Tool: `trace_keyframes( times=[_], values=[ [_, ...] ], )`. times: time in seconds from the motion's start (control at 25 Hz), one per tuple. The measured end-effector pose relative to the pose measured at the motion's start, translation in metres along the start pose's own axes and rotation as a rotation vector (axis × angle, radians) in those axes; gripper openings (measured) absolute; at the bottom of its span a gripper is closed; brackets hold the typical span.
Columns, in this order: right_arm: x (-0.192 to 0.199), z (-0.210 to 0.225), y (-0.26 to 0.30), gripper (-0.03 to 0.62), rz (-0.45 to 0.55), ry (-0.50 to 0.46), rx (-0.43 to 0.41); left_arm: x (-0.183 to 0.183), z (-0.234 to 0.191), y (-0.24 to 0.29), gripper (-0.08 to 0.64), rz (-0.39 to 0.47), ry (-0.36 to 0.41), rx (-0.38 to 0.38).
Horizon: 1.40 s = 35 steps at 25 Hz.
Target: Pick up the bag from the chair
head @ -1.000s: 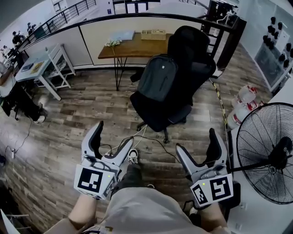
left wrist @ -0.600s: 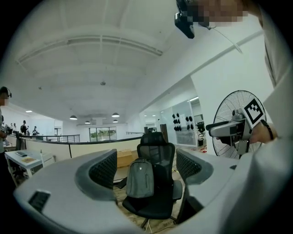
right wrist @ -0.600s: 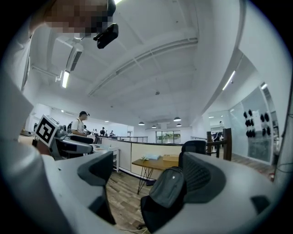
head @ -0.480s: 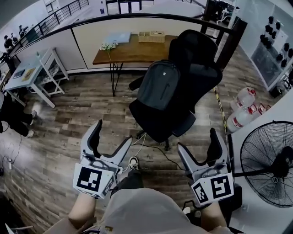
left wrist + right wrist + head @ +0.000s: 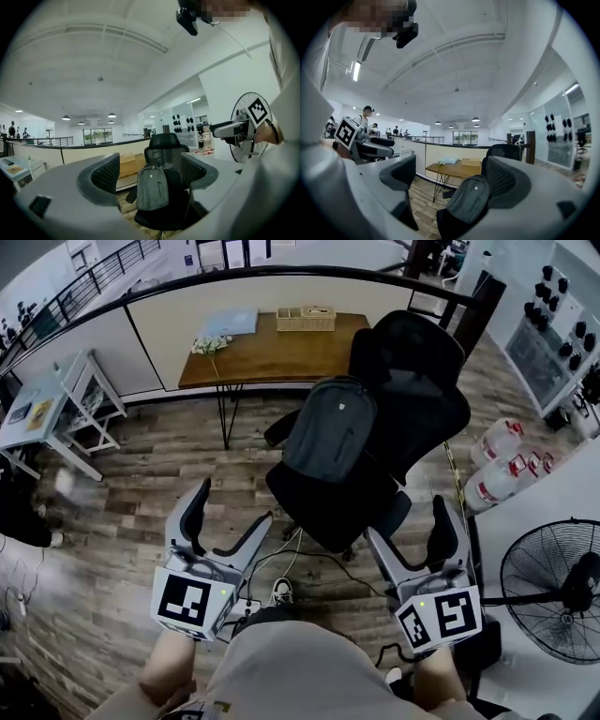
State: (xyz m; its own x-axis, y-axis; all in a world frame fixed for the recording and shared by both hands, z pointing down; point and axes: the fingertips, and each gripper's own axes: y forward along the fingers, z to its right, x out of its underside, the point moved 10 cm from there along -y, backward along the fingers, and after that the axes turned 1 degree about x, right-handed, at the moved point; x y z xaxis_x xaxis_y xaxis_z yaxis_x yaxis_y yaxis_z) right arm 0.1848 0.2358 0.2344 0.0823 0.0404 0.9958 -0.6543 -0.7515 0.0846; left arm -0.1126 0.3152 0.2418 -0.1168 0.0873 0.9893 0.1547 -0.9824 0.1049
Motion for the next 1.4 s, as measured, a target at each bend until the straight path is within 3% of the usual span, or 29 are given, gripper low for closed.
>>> trace_keyframes(
  times=[0.28,0.6,1.4],
  values=[
    [-0.006,-0.006,0.065,0.479,-0.011,-0.033,0.042,0.004,-0.058,0.047,0.39,-0.003,0.006,0.039],
    [0.001,0.01,0.106,0.479,-0.049,-0.027,0.067,0.007,-0.08,0.098,0.39,-0.007,-0.005,0.084],
    [0.023,0.137,0.278,0.479,-0.083,0.039,0.114,0.01,-0.128,0.318,0.39,-0.069,0.037,0.137]
  ],
)
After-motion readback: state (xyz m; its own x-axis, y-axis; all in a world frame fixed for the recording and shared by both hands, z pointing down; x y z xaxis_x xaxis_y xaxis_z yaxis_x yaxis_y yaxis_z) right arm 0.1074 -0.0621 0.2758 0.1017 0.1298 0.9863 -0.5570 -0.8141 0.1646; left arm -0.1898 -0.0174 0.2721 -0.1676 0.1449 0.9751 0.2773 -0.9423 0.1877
